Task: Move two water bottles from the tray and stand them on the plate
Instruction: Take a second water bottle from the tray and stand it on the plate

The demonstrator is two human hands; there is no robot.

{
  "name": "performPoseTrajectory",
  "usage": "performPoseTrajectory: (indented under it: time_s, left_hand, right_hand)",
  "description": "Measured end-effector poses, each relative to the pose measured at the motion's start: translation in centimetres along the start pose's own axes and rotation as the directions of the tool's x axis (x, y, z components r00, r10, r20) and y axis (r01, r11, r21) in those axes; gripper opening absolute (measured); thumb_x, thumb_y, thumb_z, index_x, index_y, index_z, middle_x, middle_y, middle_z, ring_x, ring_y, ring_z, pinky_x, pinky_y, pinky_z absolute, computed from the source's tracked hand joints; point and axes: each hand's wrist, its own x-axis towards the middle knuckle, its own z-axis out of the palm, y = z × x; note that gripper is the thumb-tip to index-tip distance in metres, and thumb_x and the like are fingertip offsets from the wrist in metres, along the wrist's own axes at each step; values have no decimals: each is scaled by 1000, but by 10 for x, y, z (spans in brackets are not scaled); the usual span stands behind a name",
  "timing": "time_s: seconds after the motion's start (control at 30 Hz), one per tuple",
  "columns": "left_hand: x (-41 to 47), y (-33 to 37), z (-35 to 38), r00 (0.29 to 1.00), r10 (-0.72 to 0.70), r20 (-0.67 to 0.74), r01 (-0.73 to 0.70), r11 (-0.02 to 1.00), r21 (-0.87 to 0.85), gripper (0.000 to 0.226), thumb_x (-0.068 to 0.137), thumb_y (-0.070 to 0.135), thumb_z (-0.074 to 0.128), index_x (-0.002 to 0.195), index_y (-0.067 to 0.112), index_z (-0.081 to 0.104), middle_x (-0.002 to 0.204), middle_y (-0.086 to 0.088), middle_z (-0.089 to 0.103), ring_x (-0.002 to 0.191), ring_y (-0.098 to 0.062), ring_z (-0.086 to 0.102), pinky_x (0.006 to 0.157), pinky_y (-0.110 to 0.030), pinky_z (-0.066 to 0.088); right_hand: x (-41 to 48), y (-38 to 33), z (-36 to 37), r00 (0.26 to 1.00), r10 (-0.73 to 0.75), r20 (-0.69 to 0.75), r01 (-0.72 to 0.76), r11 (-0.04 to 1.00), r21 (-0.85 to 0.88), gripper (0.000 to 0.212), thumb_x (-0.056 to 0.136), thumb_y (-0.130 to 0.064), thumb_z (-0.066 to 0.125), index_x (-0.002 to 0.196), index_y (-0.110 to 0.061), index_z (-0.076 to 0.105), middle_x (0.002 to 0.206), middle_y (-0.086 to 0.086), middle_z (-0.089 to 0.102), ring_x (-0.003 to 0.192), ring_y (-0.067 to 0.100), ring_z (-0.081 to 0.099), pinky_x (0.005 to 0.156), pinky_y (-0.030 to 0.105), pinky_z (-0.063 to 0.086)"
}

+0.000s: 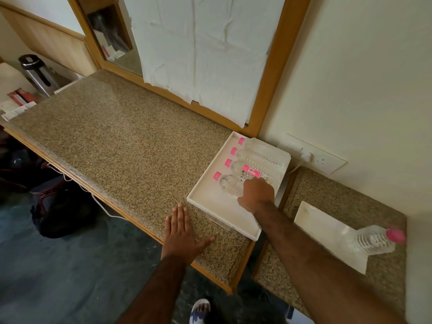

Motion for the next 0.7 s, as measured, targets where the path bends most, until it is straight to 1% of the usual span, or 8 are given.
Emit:
performPoseTrajectory:
  time_s: [0.13,0.23,0.3,0.4,0.43,0.57,0.63,0.7]
  left_hand:
    - [0,2,-8,1000,-1,11,1,1000,-26,133,75,101,15,157,2,-20,167,-18,-25,154,-29,-26,126,-47,-13]
    - [0,3,-15,1000,2,9,-1,998,-60,134,75,99,27,159,2,-13,169,-19,-19,156,-29,-19,127,-47,-8]
    - [-2,3,-20,1000,17,-15,-19,994,-109,130,77,96,32,160,5,-10,170,-17,-13,157,-28,-14,128,-47,-2]
    - [-6,7,-29,991,70,-117,-85,988,-127,122,81,92,27,162,6,-6,172,-14,-6,158,-26,-7,129,-47,8]
    - [-6,9,-32,985,86,-147,-103,988,-116,119,84,92,23,162,6,-5,172,-14,-6,158,-25,-6,129,-47,10]
    - [-4,35,-50,958,180,-222,-203,976,-84,117,83,94,8,162,9,-5,170,-8,-8,157,-21,-7,127,-42,4]
    - [0,53,-58,941,234,-246,-265,959,-102,114,85,93,13,163,11,-3,171,-6,-6,157,-20,-4,126,-41,6]
    - [0,76,-65,916,293,-275,-332,937,-107,112,87,91,19,163,12,-1,170,-4,-5,156,-17,-5,125,-38,5]
  right_hand:
    - [-6,6,-1,1000,3,-6,-3,993,119,53,82,-57,73,116,-17,67,117,6,70,112,27,64,86,36,54]
    - [-8,13,-8,1000,29,9,-30,951,309,64,81,-59,74,126,-15,63,126,7,68,120,29,62,96,37,52]
    - [-9,20,-15,999,50,6,-47,888,458,64,79,-57,77,125,-14,65,124,6,70,116,26,64,97,35,52]
    - [-15,36,-27,997,80,11,-67,749,660,56,73,-55,83,111,-17,68,108,2,73,95,18,68,81,29,55]
    - [-16,41,-31,997,81,16,-68,702,709,55,71,-55,84,109,-18,68,106,0,73,92,17,67,78,29,56]
    - [-29,73,-45,995,98,-5,-49,549,835,59,70,-46,89,119,-20,68,108,-4,73,90,9,66,76,24,54]
    - [-33,91,-50,995,101,-8,-42,489,871,58,71,-40,90,122,-22,67,112,-5,73,94,7,67,80,26,55]
    - [-43,114,-55,994,106,-10,-38,441,897,57,74,-32,89,125,-21,66,117,-2,74,101,13,70,89,36,58]
